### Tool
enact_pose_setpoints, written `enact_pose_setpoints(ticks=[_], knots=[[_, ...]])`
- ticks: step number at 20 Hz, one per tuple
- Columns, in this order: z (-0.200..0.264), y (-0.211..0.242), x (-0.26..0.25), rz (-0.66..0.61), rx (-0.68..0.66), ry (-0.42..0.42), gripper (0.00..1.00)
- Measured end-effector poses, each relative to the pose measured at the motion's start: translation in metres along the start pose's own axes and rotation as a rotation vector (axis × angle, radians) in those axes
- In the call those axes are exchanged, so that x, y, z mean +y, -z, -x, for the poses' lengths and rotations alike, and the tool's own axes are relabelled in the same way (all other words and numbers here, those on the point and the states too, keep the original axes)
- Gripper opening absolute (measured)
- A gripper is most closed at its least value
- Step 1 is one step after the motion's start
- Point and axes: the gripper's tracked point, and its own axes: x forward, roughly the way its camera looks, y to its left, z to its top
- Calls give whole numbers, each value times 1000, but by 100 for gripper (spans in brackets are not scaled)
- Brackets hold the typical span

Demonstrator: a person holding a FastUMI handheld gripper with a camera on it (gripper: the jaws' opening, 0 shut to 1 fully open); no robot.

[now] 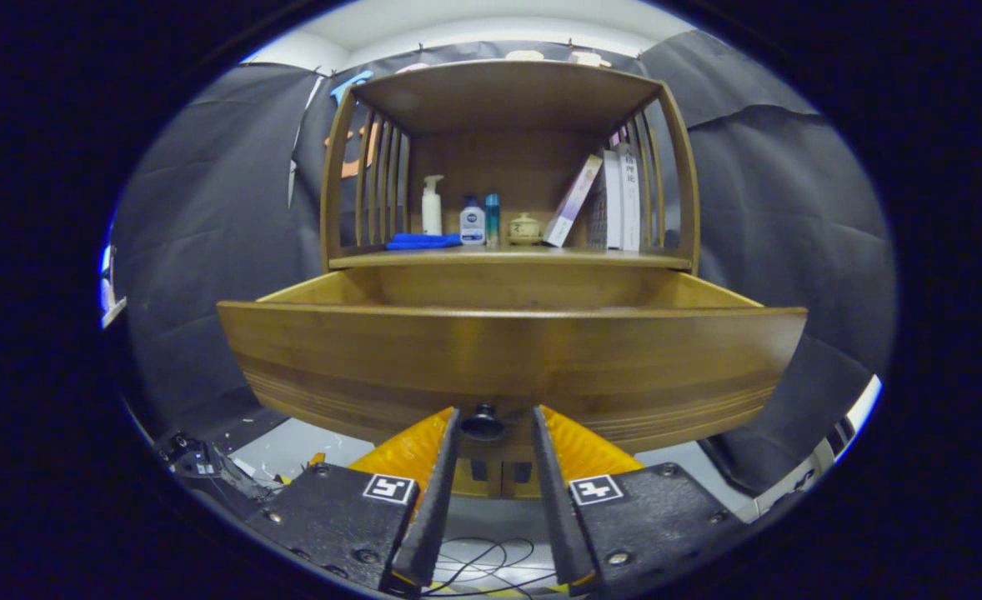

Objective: Pull open the drawer, take out the items inside it, and place them on the countertop above the cabinet.

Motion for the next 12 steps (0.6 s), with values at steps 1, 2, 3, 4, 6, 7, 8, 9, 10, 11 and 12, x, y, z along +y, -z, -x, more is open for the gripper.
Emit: enact_pose_setpoints(ticks=[1,2,3,4,6,7,8,9,10,11,12], knots=[[3,-12,-1,0,-19,-7,60],[8,-23,-1,0,-38,-15,66],[12,-39,0,1,-60,-28,71],[17,-57,1,-1,-89,-42,77],[23,-98,5,8,-148,-68,90],[21,-117,7,21,-160,-81,93],[17,-137,8,24,-166,-87,96],[13,-155,12,13,-169,-104,99],[8,-173,14,-6,-169,-113,99],[-1,-189,12,-25,-165,-112,99],[-11,-202,10,-40,-148,-110,99]])
